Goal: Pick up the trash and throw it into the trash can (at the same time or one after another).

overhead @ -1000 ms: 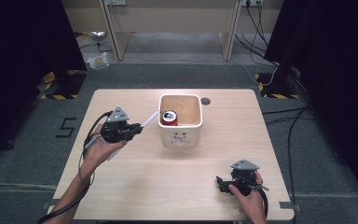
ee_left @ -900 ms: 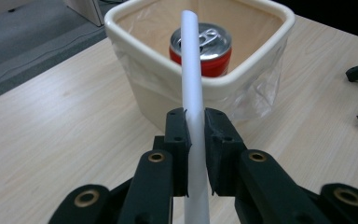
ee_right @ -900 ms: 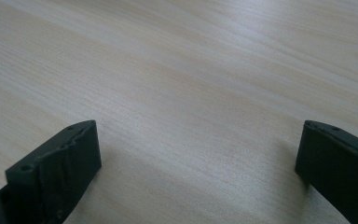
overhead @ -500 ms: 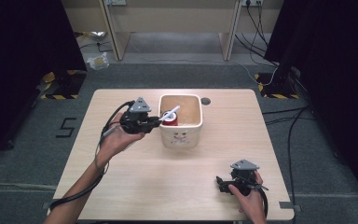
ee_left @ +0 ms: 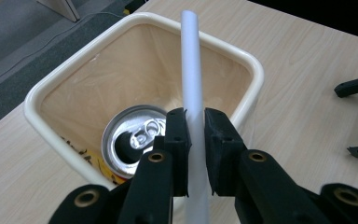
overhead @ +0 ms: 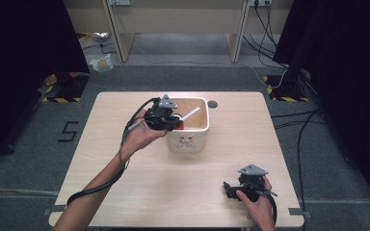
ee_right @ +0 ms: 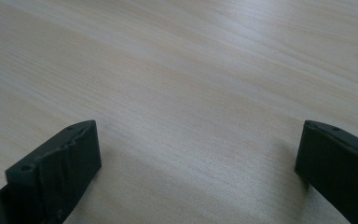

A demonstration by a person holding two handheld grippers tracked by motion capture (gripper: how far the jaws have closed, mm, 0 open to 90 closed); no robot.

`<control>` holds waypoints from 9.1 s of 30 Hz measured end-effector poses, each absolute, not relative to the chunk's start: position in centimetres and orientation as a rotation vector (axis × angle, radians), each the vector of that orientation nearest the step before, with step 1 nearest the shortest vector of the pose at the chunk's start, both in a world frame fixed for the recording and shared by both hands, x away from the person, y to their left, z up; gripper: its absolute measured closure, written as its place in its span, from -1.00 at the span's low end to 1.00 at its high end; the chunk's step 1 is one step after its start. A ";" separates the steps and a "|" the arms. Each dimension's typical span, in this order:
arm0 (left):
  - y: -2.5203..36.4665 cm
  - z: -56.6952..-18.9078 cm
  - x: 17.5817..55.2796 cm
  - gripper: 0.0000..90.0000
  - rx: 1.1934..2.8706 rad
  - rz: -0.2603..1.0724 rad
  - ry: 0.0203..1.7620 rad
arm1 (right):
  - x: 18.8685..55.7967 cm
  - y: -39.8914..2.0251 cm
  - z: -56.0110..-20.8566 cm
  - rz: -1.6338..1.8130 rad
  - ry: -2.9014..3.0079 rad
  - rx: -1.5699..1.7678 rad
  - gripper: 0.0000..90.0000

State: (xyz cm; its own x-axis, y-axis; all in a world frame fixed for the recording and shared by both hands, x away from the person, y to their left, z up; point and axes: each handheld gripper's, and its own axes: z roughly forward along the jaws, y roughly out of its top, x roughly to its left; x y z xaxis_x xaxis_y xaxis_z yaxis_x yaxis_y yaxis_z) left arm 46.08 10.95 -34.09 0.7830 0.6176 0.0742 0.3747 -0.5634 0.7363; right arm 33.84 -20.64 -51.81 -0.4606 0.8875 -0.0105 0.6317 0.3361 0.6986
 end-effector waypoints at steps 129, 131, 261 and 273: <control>5.1 -32.7 53.2 0.03 2.089 0.373 0.884 | 33.8 -20.6 -51.8 0.896 2.236 1.322 -1.00; 5.6 -32.7 53.0 -0.02 2.084 0.365 0.886 | 33.8 -20.6 -51.8 0.896 2.236 1.321 -1.00; 21.9 -44.7 38.3 -0.65 1.966 0.394 0.884 | 33.8 -20.5 -51.8 0.895 2.232 1.326 -1.00; 22.0 -46.6 37.3 -0.65 1.998 0.386 0.889 | 33.8 -20.5 -51.8 0.896 2.231 1.328 -1.00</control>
State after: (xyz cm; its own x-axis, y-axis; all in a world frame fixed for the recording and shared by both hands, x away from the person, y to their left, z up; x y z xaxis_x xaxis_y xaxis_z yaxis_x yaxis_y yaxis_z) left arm 37.29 22.02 -46.65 0.6944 0.7164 -0.0679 0.4397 -0.3477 0.8281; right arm 33.78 -20.51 -51.80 -0.4735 0.8807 -0.0092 0.6299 0.3459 0.6954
